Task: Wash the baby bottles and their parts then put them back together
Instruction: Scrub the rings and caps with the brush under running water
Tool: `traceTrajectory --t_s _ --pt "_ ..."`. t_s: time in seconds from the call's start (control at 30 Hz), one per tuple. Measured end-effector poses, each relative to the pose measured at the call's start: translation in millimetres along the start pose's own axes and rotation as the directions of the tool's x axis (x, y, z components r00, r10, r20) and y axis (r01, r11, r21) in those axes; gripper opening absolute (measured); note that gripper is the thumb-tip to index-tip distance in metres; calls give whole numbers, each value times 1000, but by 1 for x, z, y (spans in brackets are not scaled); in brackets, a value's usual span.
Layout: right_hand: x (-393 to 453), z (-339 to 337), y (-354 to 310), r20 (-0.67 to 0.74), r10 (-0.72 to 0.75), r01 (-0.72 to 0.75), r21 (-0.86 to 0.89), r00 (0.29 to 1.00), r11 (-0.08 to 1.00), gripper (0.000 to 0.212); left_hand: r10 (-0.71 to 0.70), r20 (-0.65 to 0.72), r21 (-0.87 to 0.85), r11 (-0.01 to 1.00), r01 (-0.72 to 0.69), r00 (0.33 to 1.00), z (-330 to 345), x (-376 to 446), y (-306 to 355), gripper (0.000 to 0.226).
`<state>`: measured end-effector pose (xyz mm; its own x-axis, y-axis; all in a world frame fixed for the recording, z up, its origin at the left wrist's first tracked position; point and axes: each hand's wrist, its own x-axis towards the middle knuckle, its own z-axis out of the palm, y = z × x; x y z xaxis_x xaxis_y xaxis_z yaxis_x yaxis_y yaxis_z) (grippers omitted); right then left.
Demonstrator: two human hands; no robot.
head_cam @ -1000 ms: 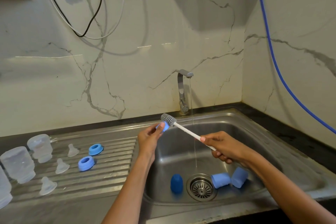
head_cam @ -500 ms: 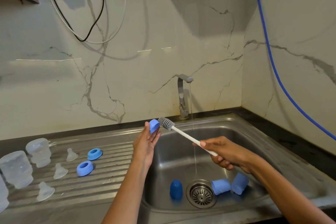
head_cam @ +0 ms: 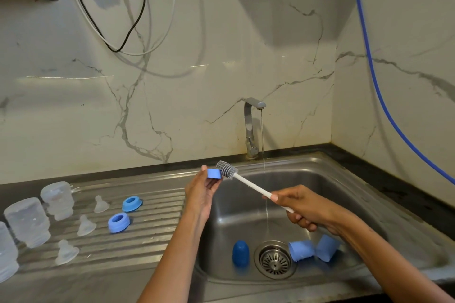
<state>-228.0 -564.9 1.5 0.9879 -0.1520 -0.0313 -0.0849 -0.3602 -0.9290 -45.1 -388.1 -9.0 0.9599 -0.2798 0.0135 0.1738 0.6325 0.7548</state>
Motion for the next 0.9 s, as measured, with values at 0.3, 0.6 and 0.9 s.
traceTrajectory --t_s 0.3,0.6,0.9 --pt "7 27 -4 -74 -54 48 -78 996 996 28 -6 -93 -33 999 3 996 3 -3 -11 24" --pt "15 29 -7 -172 -75 56 -114 982 992 32 -76 46 -27 997 77 996 9 -4 -9 24" --pt "7 7 0 -96 -16 6 -103 995 995 34 -93 123 149 986 74 988 5 -4 -8 18"
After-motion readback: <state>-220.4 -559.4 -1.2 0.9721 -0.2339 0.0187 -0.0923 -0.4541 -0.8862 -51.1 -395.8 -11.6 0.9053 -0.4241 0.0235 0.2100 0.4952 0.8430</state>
